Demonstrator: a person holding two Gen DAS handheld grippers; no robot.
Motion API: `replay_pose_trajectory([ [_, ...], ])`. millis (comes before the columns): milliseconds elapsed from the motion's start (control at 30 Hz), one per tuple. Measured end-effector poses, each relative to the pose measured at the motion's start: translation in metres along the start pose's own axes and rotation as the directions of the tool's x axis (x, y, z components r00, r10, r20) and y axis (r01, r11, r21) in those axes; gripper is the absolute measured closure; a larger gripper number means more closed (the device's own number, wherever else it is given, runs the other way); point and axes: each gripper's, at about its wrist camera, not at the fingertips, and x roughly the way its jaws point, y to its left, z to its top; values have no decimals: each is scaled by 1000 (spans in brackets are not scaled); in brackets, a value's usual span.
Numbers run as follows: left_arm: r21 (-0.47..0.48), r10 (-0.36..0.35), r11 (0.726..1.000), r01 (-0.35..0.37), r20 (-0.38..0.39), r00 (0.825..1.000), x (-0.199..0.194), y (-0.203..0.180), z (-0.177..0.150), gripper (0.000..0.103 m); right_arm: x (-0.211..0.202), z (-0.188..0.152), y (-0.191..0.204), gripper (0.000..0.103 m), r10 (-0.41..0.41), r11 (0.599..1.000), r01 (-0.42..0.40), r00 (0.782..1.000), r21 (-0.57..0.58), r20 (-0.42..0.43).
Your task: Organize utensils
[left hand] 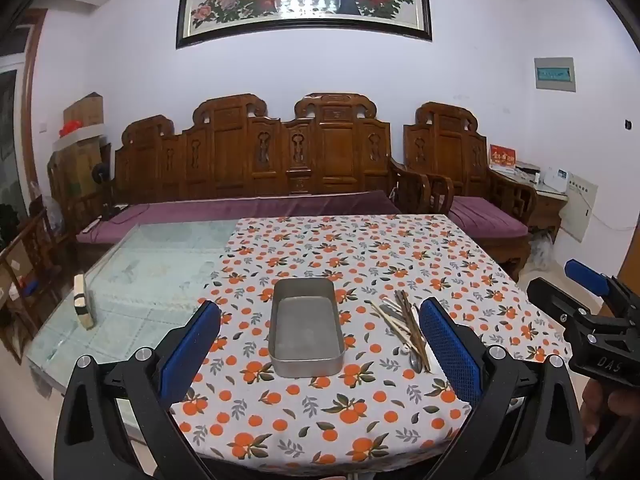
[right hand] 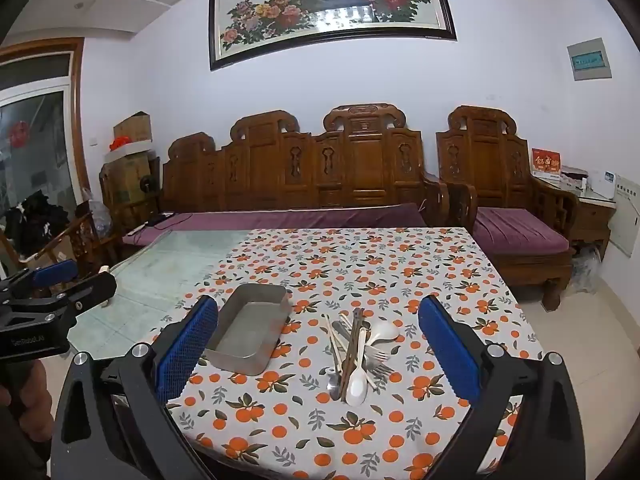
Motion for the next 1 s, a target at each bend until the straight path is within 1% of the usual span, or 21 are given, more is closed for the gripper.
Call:
replay_pose_trajectory([
  [33, -15, -9, 1000, 9, -7, 1000, 1, 1, 0, 7, 0, 0, 0, 3, 0, 1000, 0, 1000, -5, -1],
  [733, -13, -7, 1000, 8, 3, 1000, -4, 0, 1, 7, -1, -3, -3, 3, -7, 1000, 7, 1000, 7, 1],
  [1000, -8, -10, 1000, 10, 0, 1000, -4, -6, 1, 7, 3, -6, -4, 3, -10, 1000, 10, 1000, 8, -1],
])
